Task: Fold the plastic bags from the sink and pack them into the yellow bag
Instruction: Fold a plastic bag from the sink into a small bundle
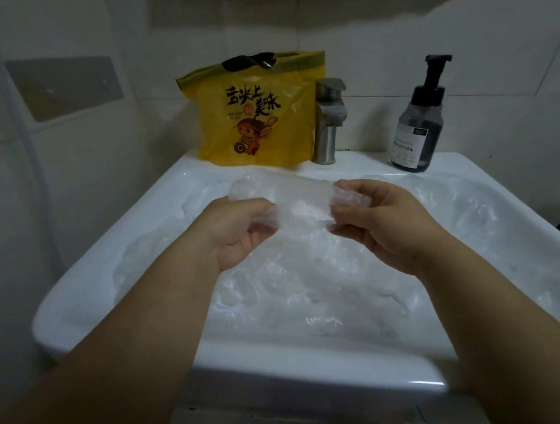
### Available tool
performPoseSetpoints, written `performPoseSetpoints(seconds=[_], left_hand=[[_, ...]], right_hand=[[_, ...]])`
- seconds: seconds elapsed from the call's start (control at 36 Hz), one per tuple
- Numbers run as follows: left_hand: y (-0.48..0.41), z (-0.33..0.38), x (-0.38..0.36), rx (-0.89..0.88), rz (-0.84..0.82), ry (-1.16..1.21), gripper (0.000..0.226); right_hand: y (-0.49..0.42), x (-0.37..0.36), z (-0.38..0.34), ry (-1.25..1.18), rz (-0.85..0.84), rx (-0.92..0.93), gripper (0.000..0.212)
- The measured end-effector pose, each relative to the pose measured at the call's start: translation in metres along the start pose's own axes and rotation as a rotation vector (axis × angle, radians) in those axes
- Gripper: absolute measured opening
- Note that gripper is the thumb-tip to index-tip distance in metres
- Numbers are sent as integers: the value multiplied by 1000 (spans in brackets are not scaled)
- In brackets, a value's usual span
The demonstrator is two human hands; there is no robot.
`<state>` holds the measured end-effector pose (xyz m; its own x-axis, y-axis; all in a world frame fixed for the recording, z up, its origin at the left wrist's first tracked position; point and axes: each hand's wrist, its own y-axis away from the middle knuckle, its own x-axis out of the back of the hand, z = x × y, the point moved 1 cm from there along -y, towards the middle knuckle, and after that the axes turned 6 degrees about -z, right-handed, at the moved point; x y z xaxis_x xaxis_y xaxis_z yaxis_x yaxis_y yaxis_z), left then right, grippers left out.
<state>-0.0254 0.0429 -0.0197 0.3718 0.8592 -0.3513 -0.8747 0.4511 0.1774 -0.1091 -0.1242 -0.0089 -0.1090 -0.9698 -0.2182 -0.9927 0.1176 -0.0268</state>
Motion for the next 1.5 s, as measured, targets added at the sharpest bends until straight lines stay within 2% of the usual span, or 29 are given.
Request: performPoseSetpoints(seconds=[0.08, 0.19, 0.25, 0.31, 0.39, 0.44, 0.47, 0.53, 0.56, 0.58, 0.61, 0.64, 0.67, 0.83, 0.97, 1.11, 1.17, 1.22, 1.28, 1.31, 1.33, 1.39, 1.42, 1.5], left_hand=[[0, 4, 0, -92, -25, 28, 40], [-1, 4, 2, -149, -50, -2, 47], [0, 3, 1, -164, -56, -18, 46], [0, 3, 0, -165, -70, -11, 42], [-1, 8, -1, -189, -106, 99, 47], [-2, 11, 1, -243, -143, 159, 65], [-3, 11, 1, -245, -161, 127, 86], [0, 6, -3, -161, -243, -52, 130], [3, 0, -7, -80, -325, -162, 134], [5, -7, -11, 0, -413, -295, 122], [9, -12, -18, 50, -483, -406, 95], [11, -16, -24, 53, -505, -456, 67], [12, -18, -28, 25, -480, -447, 48], [-3, -11, -21, -127, -219, -125, 18], [-5, 4, -11, -215, -88, 174, 18], [-5, 15, 4, -237, -8, 328, 14], [-6, 14, 10, -181, 30, 317, 15], [-7, 12, 14, -76, 61, 301, 25], [-7, 10, 15, 23, 76, 288, 26], [-7, 9, 15, 54, 83, 273, 23], [-6, 9, 14, 76, 87, 257, 19], [-6, 8, 13, 100, 84, 236, 15], [-6, 8, 13, 102, 78, 233, 15], [-9, 5, 12, 106, 60, 194, 19]], right_hand=[[-1, 7, 2, 127, 46, -125, 34], [-3, 15, 9, 602, 100, -266, 59], [-3, 13, 9, 565, 29, -265, 68], [-1, 8, 9, 481, -48, -265, 60], [3, 4, 7, 491, -54, -232, 25], [4, 2, 4, 351, -52, -187, 15], [4, -1, 2, 244, -61, -166, 13], [3, -6, 0, 100, -88, -128, 10], [3, -9, 1, 86, -106, -120, 9], [3, -12, 3, 105, -123, -115, 9], [3, -14, 6, 145, -135, -108, 10], [2, -15, 10, 194, -138, -99, 13], [2, -16, 12, 243, -136, -92, 15], [1, -17, 19, 509, -107, -43, 9], [5, -15, 15, 579, -189, -95, 9], [9, -15, 6, 448, -235, -129, 10], [11, -17, 3, 346, -257, -108, 20], [12, -16, -1, 106, -248, -57, 38], [11, -13, -5, -84, -211, -15, 47], [9, -10, -4, -21, -173, 12, 46], [8, -8, -2, 175, -114, 47, 50], [8, -7, 6, 667, -71, 164, 73], [10, -11, 9, 794, -108, 229, 80], [14, -23, 13, 876, -231, 418, 80]])
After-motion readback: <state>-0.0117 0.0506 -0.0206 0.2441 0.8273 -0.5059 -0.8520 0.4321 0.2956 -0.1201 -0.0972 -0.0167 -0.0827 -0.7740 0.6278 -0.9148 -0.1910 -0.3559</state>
